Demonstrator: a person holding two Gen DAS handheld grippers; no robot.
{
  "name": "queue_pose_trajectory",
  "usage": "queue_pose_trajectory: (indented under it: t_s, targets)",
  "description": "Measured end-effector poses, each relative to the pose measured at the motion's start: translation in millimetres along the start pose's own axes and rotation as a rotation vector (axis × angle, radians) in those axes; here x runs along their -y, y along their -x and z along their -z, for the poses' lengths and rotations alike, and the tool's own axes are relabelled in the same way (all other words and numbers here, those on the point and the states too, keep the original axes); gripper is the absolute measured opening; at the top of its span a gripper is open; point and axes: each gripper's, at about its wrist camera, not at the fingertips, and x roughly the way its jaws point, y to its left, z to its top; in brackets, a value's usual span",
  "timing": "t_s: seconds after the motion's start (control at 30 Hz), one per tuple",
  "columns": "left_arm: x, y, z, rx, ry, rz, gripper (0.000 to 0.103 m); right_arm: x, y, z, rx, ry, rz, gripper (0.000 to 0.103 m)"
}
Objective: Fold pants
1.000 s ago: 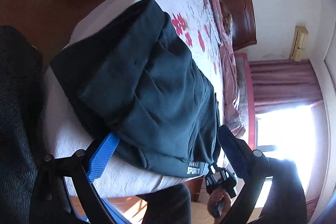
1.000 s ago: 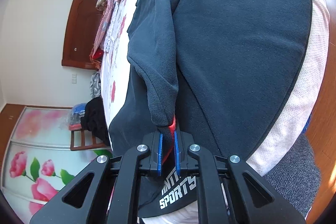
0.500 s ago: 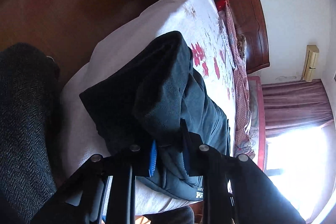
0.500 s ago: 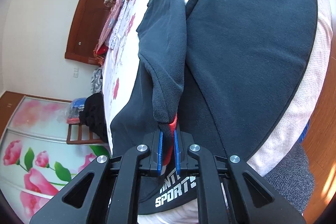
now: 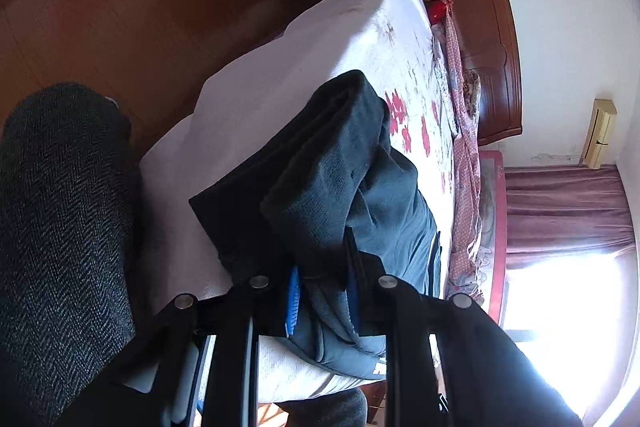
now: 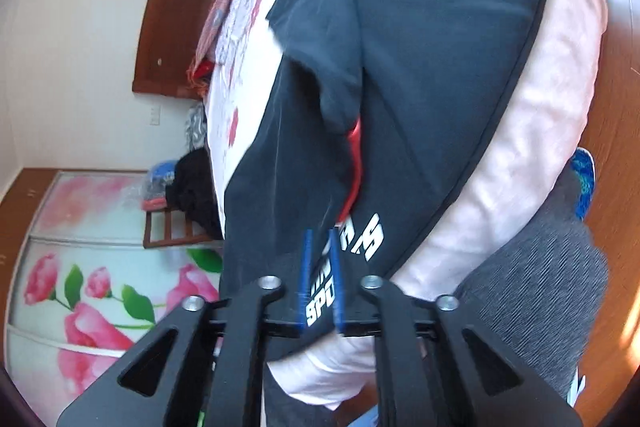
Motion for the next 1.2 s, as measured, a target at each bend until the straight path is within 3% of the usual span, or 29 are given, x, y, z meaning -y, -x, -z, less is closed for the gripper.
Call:
queue_pose_trajectory:
  t_s: [0.07,0.23,0.4,0.43,0.47,0.57,0.7,0.9,1.07,1.17,1.2]
  targets:
    - [9.9,5.0,-1.9,-0.001,-0.004,0.026,0.018,-3.6,-21.3,5.2,-0.052,-0.015,-0.036,0.04]
    - [41.3,17.4,-8.2,0.013,-0.043,0.098,0.018,1.0,-57.4,7.0,-0.085,-0.08,-0.011,0.04]
    - [53.8,21.9,-11.6,0.015,-0.081,0.121,0.018,-4.4,-65.3,5.8,-0.017,-0.079,-0.025,0.041]
    - [54.7,20.8,-13.3,0.016,-0.086,0.116,0.018,-6.1,-66.5,5.1,-0.015,-0.055,-0.037,0.029]
    - [52.4,20.9,-14.1,0.016,-0.084,0.111,0.018,-10.4,-67.8,4.9,-0.021,-0.029,-0.038,0.008]
    - [44.2,25.4,-15.9,0.023,-0.089,0.087,0.018,-37.9,-58.2,7.7,-0.012,0.112,-0.041,0.008]
    - [27.9,34.7,-19.3,0.04,-0.099,0.043,0.018,-51.4,-37.0,19.3,-0.041,0.199,-0.03,0.008]
    - [3.4,28.1,-16.0,0.013,-0.1,-0.034,0.018,-16.8,-34.5,41.8,-0.112,0.164,0.053,0.008]
    - [-15.5,24.3,-12.5,0.011,-0.126,-0.095,0.019,-4.0,-42.5,53.0,-0.115,0.152,0.097,0.008]
    - [-17.5,20.7,-13.2,0.006,-0.154,-0.119,0.023,-9.2,-53.9,51.1,-0.145,0.142,0.149,0.01]
    - [-16.8,21.6,-13.9,0.001,-0.156,-0.138,0.032,-10.2,-54.5,49.1,-0.159,0.135,0.155,0.011]
